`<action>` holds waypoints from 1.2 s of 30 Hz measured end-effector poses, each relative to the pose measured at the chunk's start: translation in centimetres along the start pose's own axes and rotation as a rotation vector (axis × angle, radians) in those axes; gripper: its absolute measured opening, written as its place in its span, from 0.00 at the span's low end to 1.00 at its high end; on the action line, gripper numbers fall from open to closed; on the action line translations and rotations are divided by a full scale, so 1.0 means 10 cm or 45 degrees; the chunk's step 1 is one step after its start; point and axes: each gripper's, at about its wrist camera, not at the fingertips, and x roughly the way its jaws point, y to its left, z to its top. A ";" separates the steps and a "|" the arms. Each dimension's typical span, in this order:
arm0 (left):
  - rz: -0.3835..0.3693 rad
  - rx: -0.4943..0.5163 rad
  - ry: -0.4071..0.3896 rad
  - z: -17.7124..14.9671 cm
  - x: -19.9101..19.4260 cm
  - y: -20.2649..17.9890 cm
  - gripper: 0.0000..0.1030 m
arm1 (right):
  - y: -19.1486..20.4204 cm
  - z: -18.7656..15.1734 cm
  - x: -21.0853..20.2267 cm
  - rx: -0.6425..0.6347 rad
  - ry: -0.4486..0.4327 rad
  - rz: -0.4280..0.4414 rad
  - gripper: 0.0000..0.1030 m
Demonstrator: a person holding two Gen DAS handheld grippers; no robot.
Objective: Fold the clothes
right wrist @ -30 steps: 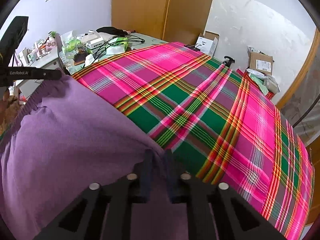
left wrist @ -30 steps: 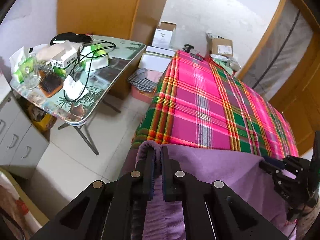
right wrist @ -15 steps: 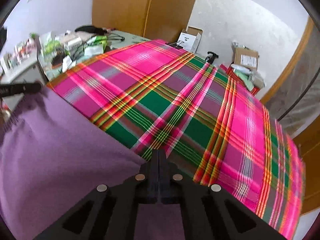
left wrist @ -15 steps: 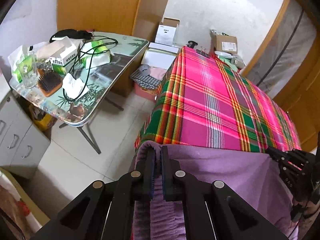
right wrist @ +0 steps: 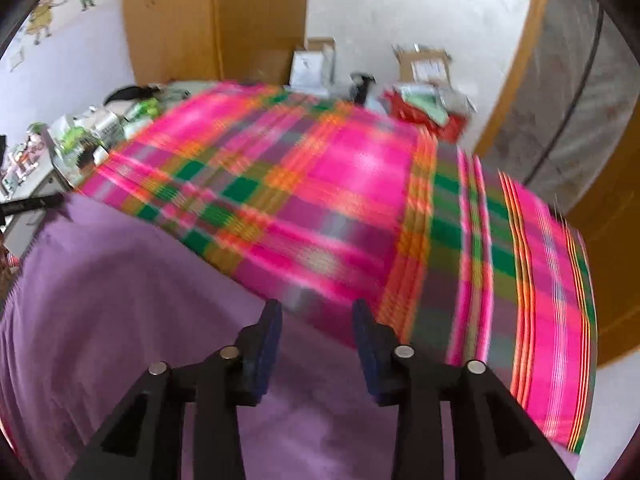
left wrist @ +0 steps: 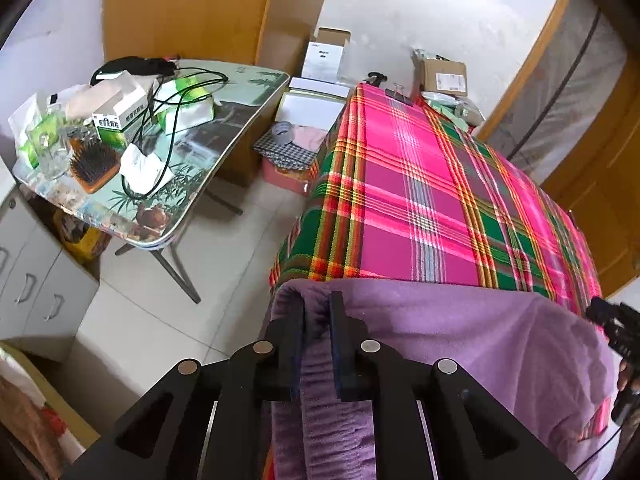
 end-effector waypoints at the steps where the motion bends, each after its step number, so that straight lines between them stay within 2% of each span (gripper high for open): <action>1: 0.009 0.012 -0.001 0.00 0.00 -0.02 0.12 | -0.03 -0.04 0.04 -0.007 0.019 0.025 0.38; 3: 0.023 0.025 -0.002 0.00 0.00 -0.04 0.12 | -0.04 -0.08 0.12 -0.028 0.048 0.028 0.40; 6: 0.030 0.020 0.001 0.00 0.01 -0.04 0.12 | -0.04 -0.09 0.16 -0.032 0.008 0.025 0.43; 7: 0.031 0.016 0.001 0.00 0.01 -0.04 0.12 | -0.03 -0.08 0.16 -0.026 0.006 0.049 0.30; 8: 0.034 0.021 0.001 0.00 0.01 -0.04 0.12 | -0.03 -0.08 0.17 -0.019 0.004 0.073 0.05; 9: 0.037 0.025 0.001 0.01 0.02 -0.05 0.12 | 0.01 -0.07 0.17 -0.043 0.001 0.051 0.04; 11: 0.039 0.021 0.001 0.01 0.02 -0.05 0.12 | 0.06 -0.07 0.18 -0.070 -0.008 0.006 0.03; 16: 0.037 0.003 0.002 0.00 0.01 -0.04 0.13 | 0.07 -0.07 0.19 -0.022 -0.037 -0.037 0.05; 21: 0.011 -0.017 0.029 -0.04 -0.11 -0.01 0.15 | 0.07 -0.12 0.03 0.036 -0.063 -0.071 0.16; 23: -0.001 -0.023 0.031 -0.10 -0.21 0.02 0.16 | 0.05 -0.19 -0.18 0.075 -0.124 -0.082 0.24; 27: -0.004 -0.017 0.028 -0.31 -0.48 0.11 0.18 | 0.07 -0.40 -0.64 0.119 -0.185 -0.059 0.25; 29: -0.025 -0.039 0.018 -0.44 -0.66 0.19 0.23 | 0.15 -0.54 -0.89 0.089 -0.204 -0.056 0.25; 32: -0.044 -0.045 0.014 -0.72 -0.94 0.29 0.24 | 0.33 -0.78 -1.23 0.015 -0.226 -0.045 0.25; 36: -0.063 -0.066 0.042 -1.11 -1.21 0.42 0.24 | 0.72 -1.14 -1.52 -0.075 -0.221 0.028 0.25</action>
